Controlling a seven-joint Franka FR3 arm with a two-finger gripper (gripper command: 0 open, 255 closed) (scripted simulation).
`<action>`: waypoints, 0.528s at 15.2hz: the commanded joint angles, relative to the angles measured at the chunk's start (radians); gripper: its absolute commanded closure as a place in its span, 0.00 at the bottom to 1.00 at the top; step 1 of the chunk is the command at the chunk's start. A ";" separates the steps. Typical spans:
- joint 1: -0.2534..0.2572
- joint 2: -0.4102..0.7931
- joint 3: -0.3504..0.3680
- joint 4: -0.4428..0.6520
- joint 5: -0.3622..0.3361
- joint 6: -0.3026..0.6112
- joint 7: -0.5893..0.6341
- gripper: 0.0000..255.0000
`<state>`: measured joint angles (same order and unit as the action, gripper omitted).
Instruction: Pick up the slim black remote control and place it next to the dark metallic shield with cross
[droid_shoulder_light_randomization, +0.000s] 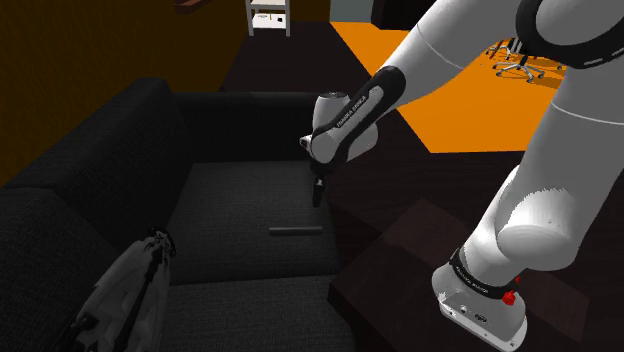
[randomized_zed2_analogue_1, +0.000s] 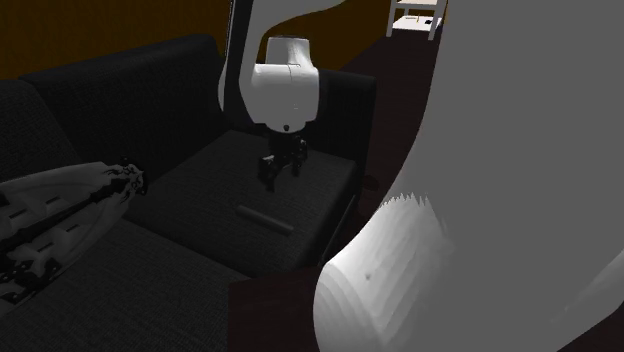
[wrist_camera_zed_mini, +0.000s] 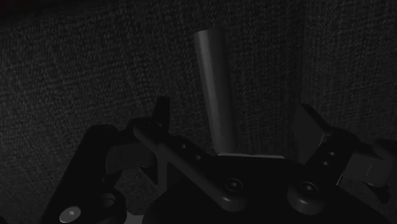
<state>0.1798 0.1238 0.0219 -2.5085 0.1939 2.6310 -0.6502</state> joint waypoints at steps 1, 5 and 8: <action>0.006 0.076 0.013 0.029 0.011 0.043 -0.029 0.00; 0.007 0.241 0.039 0.106 0.022 0.126 -0.087 0.00; 0.009 0.364 0.055 0.175 0.015 0.175 -0.119 0.00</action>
<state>0.1901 0.4372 0.0693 -2.3540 0.2084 2.7773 -0.7544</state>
